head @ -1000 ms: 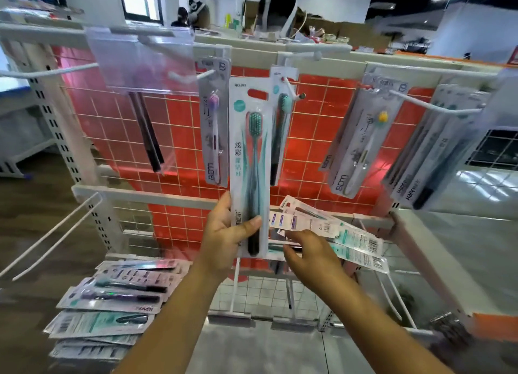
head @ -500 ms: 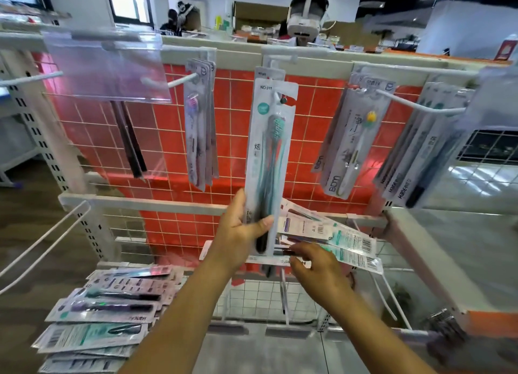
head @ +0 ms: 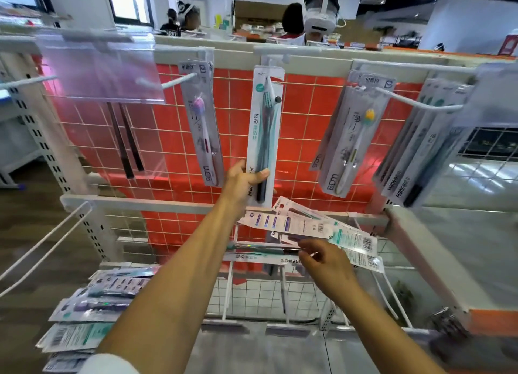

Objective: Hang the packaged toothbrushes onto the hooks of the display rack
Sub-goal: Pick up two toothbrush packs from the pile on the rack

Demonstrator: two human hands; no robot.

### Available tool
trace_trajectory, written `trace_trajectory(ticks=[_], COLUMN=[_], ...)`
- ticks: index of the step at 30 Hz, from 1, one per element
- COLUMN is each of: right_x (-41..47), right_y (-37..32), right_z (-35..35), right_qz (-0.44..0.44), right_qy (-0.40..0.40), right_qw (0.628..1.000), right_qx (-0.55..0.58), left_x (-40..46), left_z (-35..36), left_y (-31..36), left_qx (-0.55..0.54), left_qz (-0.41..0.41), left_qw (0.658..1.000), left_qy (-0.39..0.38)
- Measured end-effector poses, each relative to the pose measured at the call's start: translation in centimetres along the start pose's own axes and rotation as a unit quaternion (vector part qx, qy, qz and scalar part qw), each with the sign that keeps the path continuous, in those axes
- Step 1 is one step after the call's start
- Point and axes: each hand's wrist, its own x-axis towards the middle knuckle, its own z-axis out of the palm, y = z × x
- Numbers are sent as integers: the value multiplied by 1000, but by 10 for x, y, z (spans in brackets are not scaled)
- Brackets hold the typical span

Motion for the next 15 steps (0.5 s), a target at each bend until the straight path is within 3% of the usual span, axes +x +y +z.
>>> trace_trajectory(ticks=[8,12,15], right_x=[0,1,6], right_y=[9,14,18], right_z=[3,8,13], right_qz=[-8,-17,-37], right_qy=[-15,-23,2], right_qw=[1000,998,996], right_qx=[-20,-53,-78], left_x=[-33,-44,-52], left_z=[-41,-66,-74], left_y=[-71,-88,-88], left_qx=[232,439,519], left_qz=[-74,-12,29], left_qw=[969,897,852], left_qy=[-28,-39,-61])
